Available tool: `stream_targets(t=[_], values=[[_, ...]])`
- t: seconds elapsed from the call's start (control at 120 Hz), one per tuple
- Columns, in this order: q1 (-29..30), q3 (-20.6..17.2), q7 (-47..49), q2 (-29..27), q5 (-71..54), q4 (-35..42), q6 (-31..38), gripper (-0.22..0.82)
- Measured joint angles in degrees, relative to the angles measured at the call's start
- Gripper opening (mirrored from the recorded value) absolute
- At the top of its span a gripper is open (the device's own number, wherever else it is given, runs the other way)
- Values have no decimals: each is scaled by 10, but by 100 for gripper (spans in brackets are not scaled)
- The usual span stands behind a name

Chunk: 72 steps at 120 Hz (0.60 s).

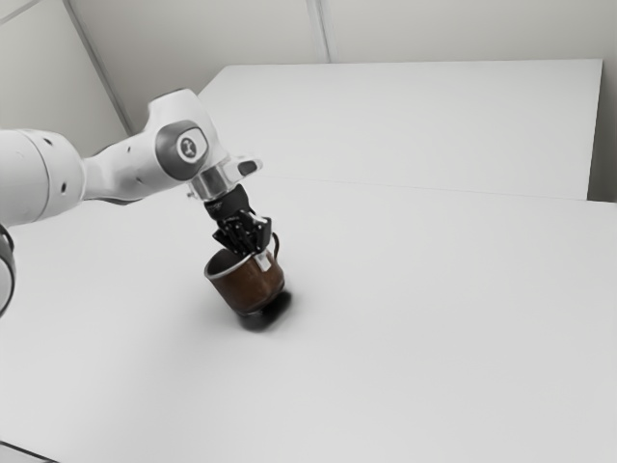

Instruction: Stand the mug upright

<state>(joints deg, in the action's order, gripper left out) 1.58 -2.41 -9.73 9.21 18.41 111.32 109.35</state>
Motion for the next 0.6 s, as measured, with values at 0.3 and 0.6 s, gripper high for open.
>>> stream_targets(t=[0.3, 0.6], values=[[-16, -3, 22, -9, -155, 21, 74, -17], [-19, -4, 38, 10, -219, 58, 145, -17]])
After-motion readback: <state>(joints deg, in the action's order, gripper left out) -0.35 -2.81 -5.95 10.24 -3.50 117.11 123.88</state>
